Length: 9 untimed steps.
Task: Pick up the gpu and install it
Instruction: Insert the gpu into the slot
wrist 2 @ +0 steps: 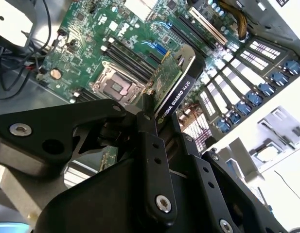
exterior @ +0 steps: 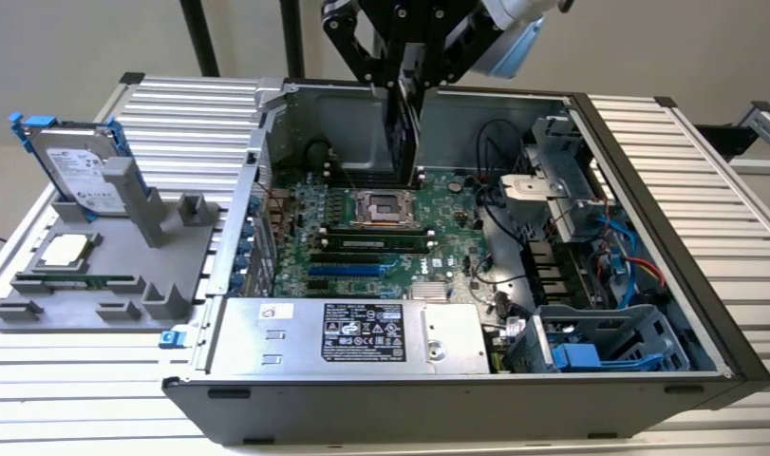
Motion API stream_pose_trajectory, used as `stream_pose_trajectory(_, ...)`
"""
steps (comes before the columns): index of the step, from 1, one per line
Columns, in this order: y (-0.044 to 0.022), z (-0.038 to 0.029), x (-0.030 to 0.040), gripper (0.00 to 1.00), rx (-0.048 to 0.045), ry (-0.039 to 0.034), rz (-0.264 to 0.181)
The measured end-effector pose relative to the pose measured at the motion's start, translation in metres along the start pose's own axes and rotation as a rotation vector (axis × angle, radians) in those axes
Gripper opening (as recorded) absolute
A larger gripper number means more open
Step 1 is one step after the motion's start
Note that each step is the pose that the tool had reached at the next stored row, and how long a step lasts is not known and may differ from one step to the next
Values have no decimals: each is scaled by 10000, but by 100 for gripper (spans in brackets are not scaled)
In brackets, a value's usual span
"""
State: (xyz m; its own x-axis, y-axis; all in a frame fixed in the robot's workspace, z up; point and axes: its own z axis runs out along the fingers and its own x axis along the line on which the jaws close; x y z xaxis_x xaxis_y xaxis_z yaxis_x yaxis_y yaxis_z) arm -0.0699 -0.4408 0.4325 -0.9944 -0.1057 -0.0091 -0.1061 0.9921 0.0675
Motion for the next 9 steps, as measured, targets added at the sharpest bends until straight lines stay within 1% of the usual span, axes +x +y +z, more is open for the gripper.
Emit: stream_pose_trajectory(9, 0, 1, 0, 0, -7, 42, -641)
